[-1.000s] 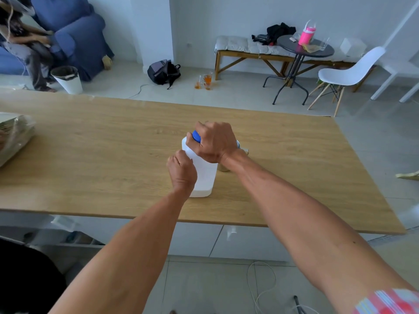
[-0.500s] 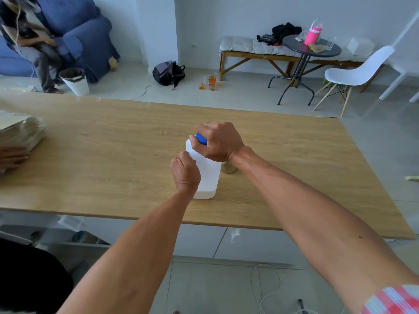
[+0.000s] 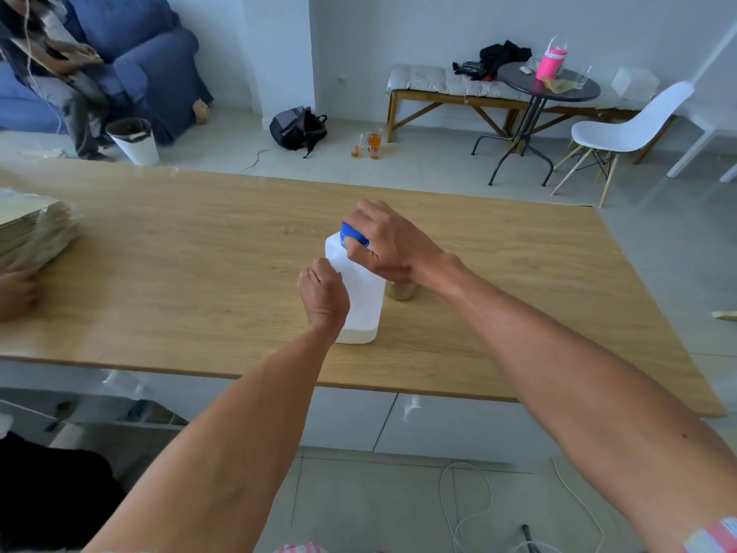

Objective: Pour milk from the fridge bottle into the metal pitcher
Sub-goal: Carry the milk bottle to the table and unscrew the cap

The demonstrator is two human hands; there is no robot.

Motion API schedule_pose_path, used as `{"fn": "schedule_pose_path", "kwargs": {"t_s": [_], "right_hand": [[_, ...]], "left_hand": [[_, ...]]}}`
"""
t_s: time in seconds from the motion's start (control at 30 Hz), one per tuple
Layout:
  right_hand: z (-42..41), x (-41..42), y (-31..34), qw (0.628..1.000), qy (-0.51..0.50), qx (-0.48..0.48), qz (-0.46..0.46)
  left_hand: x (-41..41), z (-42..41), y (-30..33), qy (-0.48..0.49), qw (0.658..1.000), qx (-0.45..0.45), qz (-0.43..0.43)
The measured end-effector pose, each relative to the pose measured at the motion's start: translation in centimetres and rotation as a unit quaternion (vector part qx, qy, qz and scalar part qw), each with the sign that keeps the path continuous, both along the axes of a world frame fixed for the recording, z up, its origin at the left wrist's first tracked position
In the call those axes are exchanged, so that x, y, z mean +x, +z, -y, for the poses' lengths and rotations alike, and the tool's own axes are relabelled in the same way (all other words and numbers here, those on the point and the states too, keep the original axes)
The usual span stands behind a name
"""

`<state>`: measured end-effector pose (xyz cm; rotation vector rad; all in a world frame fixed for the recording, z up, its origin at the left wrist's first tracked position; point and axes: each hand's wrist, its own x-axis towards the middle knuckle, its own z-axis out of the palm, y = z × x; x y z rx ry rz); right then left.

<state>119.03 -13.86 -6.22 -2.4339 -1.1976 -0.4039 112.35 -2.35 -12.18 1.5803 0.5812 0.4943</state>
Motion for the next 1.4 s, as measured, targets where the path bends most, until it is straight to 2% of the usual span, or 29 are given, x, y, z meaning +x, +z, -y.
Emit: {"fn": "schedule_pose_path", "kwargs": {"t_s": [0.07, 0.13, 0.3, 0.5, 0.6, 0.7, 0.73, 0.8, 0.87, 0.9, 1.0, 1.1, 1.2, 1.3, 1.4], "right_hand": [[0.0, 0.0, 0.8, 0.999, 0.027, -0.033, 0.002], [0.0, -0.2, 1.6, 0.998, 0.013, -0.066, 0.003], [-0.6, -0.6, 3.3, 0.973, -0.170, -0.156, -0.003], [-0.5, -0.7, 4.7, 0.978, -0.096, -0.140, -0.120], [0.3, -0.7, 5.3, 0.979, -0.079, -0.040, -0.186], [1.6, -0.5, 5.5, 0.956, -0.095, 0.147, -0.237], [2.2, -0.5, 5.2, 0.934, -0.107, 0.226, -0.257], [3.4, -0.4, 3.5, 0.866, -0.133, 0.370, -0.310], [4.4, -0.8, 0.3, 0.802, -0.183, 0.444, -0.355], [4.8, -1.3, -1.6, 0.787, -0.218, 0.445, -0.367], [6.0, -3.3, -7.5, 0.779, -0.304, 0.381, -0.394], [6.6, -5.3, -12.1, 0.781, -0.334, 0.299, -0.434], [6.6, -6.1, -15.4, 0.810, -0.348, 0.229, -0.412], [6.1, -6.3, -17.1, 0.850, -0.363, 0.111, -0.365], [5.9, -6.8, -17.3, 0.863, -0.360, 0.057, -0.351]], "left_hand": [[0.0, -0.2, 0.1, -0.002, 1.000, 0.012, -0.007], [-0.1, -0.3, 0.2, -0.008, 0.999, 0.036, -0.018], [-0.4, 0.0, 0.7, -0.010, 1.000, -0.010, -0.012], [-0.6, 0.0, 0.5, -0.022, 1.000, -0.010, 0.003], [-0.2, -0.2, 0.2, -0.018, 1.000, 0.008, -0.013], [-0.1, -0.4, 0.0, -0.020, 0.998, 0.048, -0.028], [0.0, -0.5, -0.1, -0.029, 0.997, 0.061, -0.032], [-0.1, -0.6, -0.2, -0.054, 0.994, 0.090, -0.043], [0.0, -0.8, -0.2, -0.057, 0.995, 0.069, -0.041], [0.2, -0.9, -0.2, -0.054, 0.996, 0.053, -0.042], [0.3, -0.8, -0.4, -0.036, 0.996, 0.070, -0.041], [0.4, -0.7, -0.5, -0.028, 0.999, 0.018, -0.033], [0.4, -0.6, -0.3, -0.024, 0.999, -0.027, -0.024], [0.4, -0.4, -0.6, -0.017, 0.999, -0.035, -0.007], [0.6, -0.5, -0.9, -0.014, 0.999, -0.033, -0.007]]}}
